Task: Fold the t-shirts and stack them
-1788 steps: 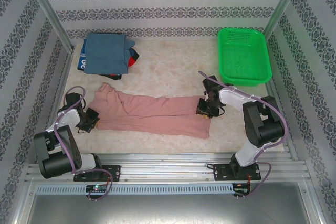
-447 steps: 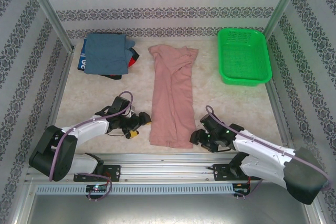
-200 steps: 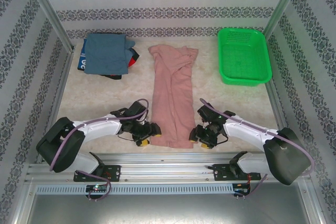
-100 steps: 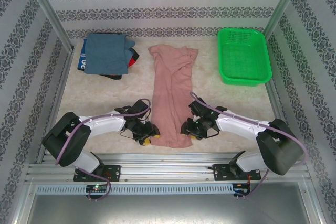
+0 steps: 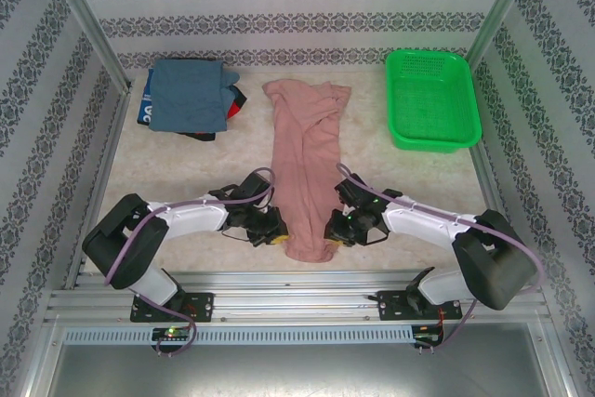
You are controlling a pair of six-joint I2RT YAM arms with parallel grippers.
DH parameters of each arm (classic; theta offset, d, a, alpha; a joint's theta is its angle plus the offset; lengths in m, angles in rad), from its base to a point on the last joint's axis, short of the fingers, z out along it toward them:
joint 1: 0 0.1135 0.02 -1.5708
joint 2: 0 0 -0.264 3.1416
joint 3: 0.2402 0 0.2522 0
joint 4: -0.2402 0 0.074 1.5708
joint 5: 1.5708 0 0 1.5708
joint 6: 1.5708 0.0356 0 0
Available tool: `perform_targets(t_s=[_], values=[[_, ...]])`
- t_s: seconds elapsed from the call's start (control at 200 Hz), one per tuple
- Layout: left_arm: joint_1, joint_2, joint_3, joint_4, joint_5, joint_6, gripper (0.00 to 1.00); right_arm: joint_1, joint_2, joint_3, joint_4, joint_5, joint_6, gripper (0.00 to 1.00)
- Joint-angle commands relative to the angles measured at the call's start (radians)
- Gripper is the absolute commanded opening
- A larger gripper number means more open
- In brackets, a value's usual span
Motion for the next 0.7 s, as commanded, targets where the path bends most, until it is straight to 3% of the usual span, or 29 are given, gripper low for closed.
perform_targets(t_s=[0.0,0.155,0.49,0.615,0.694], values=[[-0.006,-0.028,-0.013,0.033,-0.010,0.017,0.07,-0.002,-0.053,0.000,-0.066,0.029,-0.016,0.44],[-0.006,-0.032,-0.022,0.041,-0.012,0.016,0.05,-0.003,-0.051,-0.009,-0.063,0.025,-0.023,0.50],[-0.007,-0.050,-0.041,0.049,-0.019,0.008,0.00,0.007,-0.006,-0.024,-0.103,0.043,-0.031,0.45],[-0.007,-0.052,-0.041,0.049,-0.020,0.008,0.00,0.010,0.001,-0.032,-0.098,0.047,-0.029,0.29],[-0.007,-0.059,-0.041,0.043,-0.022,0.009,0.00,0.008,-0.017,-0.042,-0.103,0.054,-0.024,0.13]])
